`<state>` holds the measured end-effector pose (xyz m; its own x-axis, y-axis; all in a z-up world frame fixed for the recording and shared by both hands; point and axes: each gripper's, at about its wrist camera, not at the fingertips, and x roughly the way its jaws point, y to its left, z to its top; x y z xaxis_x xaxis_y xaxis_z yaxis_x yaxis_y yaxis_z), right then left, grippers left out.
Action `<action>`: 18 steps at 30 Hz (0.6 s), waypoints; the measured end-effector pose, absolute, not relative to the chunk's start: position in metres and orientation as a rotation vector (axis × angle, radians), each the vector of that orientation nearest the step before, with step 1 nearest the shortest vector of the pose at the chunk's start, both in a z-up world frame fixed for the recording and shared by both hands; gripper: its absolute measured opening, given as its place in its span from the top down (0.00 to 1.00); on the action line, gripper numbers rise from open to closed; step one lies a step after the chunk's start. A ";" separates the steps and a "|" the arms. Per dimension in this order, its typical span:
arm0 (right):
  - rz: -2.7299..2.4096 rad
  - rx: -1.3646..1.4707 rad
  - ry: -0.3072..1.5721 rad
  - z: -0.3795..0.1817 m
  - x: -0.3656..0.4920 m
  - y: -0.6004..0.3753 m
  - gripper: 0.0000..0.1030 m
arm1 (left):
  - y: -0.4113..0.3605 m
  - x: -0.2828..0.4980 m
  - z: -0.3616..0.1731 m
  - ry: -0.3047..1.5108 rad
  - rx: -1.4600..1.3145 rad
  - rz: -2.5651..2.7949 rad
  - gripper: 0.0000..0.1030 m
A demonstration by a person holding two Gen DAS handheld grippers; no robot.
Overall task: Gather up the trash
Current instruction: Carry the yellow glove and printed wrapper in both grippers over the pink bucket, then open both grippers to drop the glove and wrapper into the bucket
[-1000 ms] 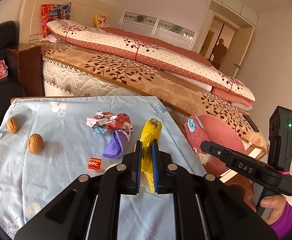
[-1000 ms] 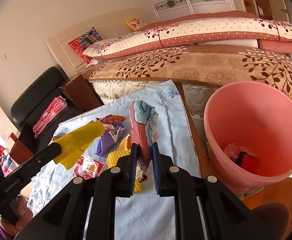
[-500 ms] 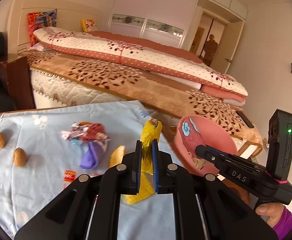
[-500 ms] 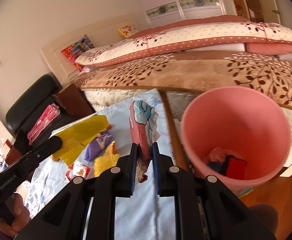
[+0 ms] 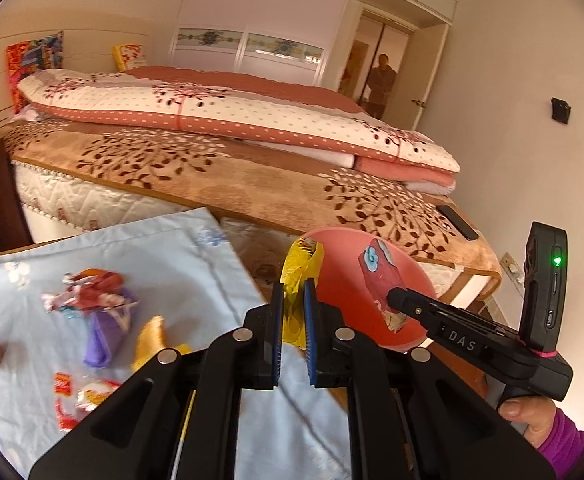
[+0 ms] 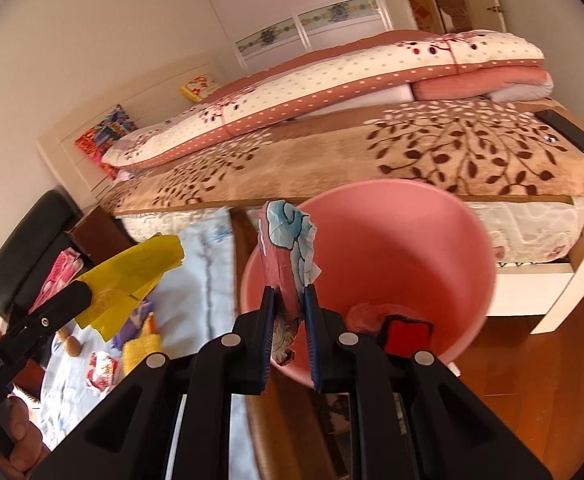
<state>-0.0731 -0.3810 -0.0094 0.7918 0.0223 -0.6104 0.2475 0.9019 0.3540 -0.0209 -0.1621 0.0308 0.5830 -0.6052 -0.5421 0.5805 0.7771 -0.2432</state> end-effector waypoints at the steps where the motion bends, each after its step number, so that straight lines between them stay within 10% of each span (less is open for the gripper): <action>1: -0.133 0.439 0.652 -0.010 -0.073 -0.386 0.86 | -0.167 -0.020 0.030 0.650 -0.037 -0.698 0.91; 18: -0.225 0.474 0.658 -0.017 -0.082 -0.433 0.86 | -0.249 -0.015 0.033 0.642 0.047 -0.811 0.91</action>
